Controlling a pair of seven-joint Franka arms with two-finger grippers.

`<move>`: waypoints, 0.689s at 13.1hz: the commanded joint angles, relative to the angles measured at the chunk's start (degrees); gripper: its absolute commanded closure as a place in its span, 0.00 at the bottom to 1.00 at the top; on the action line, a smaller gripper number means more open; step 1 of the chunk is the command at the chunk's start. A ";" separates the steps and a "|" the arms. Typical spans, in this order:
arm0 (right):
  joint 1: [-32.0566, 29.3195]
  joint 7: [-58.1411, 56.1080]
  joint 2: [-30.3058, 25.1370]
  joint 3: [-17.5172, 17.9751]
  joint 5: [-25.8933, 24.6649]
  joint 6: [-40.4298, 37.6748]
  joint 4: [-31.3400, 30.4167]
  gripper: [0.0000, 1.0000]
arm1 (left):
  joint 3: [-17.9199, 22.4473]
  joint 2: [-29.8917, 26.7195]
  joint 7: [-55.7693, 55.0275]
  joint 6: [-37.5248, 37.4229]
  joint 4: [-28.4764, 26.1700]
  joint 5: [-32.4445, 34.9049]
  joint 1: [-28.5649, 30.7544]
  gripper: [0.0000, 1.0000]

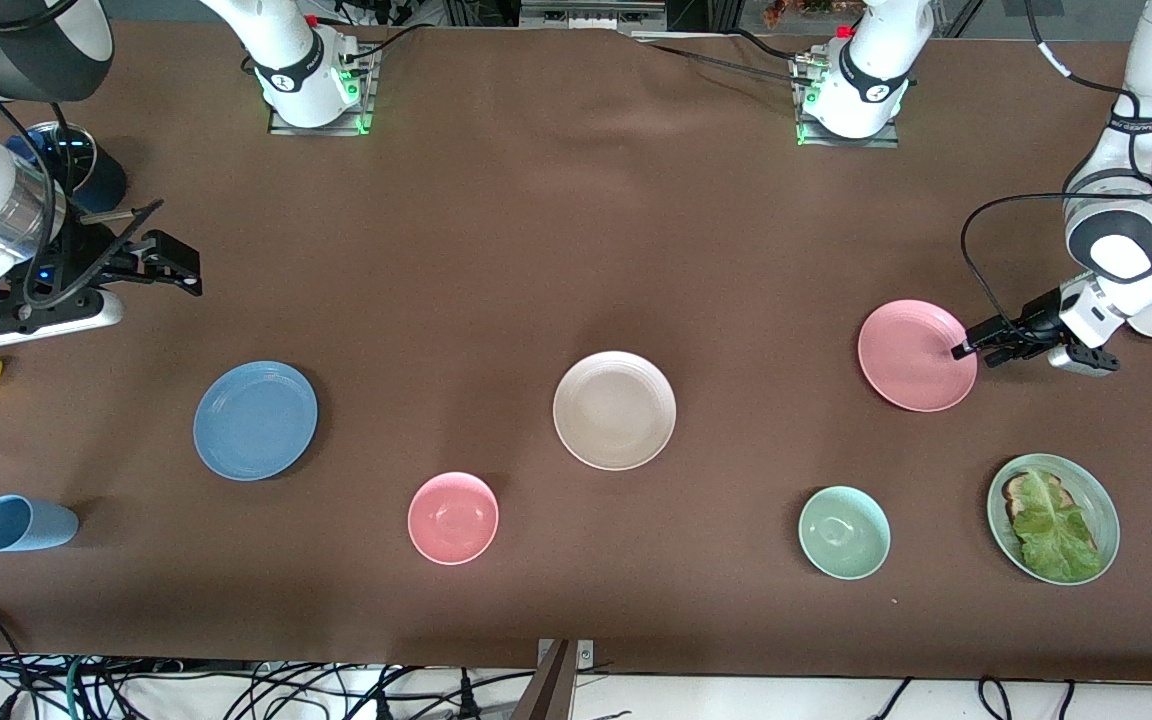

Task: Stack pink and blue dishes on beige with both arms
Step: 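Lower the left gripper and pinch the pink plate rim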

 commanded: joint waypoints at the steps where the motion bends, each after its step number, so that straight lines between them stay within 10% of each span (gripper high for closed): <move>1: 0.10 -0.20 -0.07 0.28 -0.84 -0.32 0.85 0.00 | -0.13 -0.44 -1.98 -0.16 -0.43 -1.74 -0.04 0.31; 9: 0.10 -0.29 0.02 0.28 -0.84 -0.32 0.85 0.00 | -0.13 -0.53 -1.64 -0.25 -0.34 -1.65 -0.30 1.00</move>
